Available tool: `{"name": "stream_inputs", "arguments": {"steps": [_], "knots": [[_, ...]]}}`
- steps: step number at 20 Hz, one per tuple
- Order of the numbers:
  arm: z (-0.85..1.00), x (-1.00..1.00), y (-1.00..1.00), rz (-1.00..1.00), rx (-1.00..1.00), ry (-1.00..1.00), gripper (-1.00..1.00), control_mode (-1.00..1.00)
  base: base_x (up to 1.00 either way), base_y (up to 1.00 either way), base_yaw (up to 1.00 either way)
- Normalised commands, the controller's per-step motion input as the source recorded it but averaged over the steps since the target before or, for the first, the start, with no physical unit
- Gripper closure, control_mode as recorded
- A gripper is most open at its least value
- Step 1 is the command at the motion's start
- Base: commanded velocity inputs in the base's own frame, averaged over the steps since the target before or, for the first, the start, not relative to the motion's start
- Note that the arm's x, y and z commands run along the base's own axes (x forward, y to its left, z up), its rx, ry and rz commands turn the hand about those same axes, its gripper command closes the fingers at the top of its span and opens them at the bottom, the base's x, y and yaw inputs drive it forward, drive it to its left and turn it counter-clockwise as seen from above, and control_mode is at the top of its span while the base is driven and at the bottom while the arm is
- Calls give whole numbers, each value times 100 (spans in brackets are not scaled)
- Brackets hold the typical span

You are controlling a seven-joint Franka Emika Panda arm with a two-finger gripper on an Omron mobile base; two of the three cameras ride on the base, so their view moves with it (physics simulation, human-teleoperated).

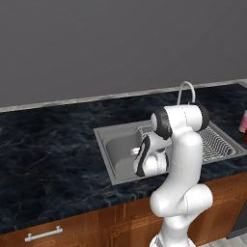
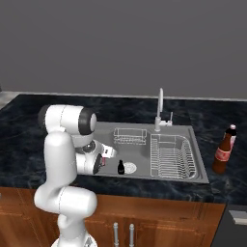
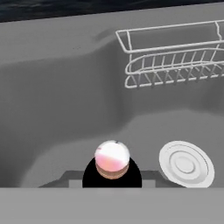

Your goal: Place the large bottle from the dining counter next to the other large bottle outside the sink, and place the small bottle from the dining counter next to the other small bottle inside the sink.

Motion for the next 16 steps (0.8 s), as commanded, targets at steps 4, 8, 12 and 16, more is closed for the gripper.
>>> {"name": "stream_inputs", "arguments": {"steps": [4,8,12,16], "knots": [[-9,13,0,-5,0,-3,100,-100,0,0,0],[-9,26,0,-6,0,-3,100,-100,0,0,0],[-6,33,0,-8,0,-4,100,-100,0,0,0],[-9,38,0,-8,0,-4,100,-100,0,0,0]]}}
